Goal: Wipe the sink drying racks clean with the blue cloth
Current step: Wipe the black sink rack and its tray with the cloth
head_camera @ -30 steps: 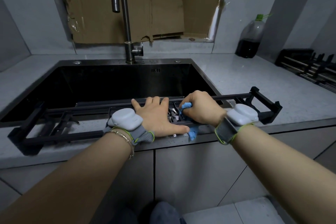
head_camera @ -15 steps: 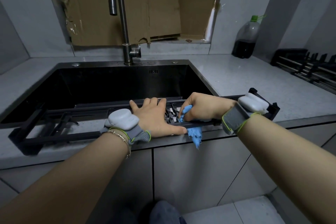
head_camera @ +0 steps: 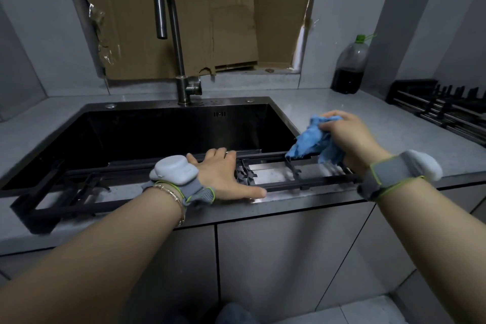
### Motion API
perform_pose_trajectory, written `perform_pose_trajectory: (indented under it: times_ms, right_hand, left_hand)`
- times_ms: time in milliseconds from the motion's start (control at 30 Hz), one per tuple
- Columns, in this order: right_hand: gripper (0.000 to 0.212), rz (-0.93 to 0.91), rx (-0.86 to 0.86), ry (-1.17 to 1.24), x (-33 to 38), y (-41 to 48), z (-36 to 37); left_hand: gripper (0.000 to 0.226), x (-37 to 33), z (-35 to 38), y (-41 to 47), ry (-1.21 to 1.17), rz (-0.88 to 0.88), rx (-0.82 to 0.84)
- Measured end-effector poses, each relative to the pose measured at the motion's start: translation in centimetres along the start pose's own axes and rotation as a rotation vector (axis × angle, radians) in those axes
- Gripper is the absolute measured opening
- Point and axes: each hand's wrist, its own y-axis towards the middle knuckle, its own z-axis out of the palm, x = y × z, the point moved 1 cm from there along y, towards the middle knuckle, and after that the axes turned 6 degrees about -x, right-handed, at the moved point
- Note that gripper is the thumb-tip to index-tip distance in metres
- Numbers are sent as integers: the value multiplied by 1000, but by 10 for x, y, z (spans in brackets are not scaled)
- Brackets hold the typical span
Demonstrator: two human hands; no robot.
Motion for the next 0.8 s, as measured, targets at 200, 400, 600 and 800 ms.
perform_pose_trajectory:
  times_ms: [200,400,600,800]
  right_hand:
    - [31,73,-11,115,-9,2,3]
    - [11,-262,234,-658,-33,-6,26]
    - [22,-458,256,-857,-36,-14,33]
    - [18,-441,307,-880,-24,-22,18]
  left_hand:
    - [118,-48,5,15,-52,136,-10]
    - [111,-57,21,27,5,146,-72]
    - [110,-59,21,28,23,137,-68]
    - [109,-59,21,27,16,135,-71]
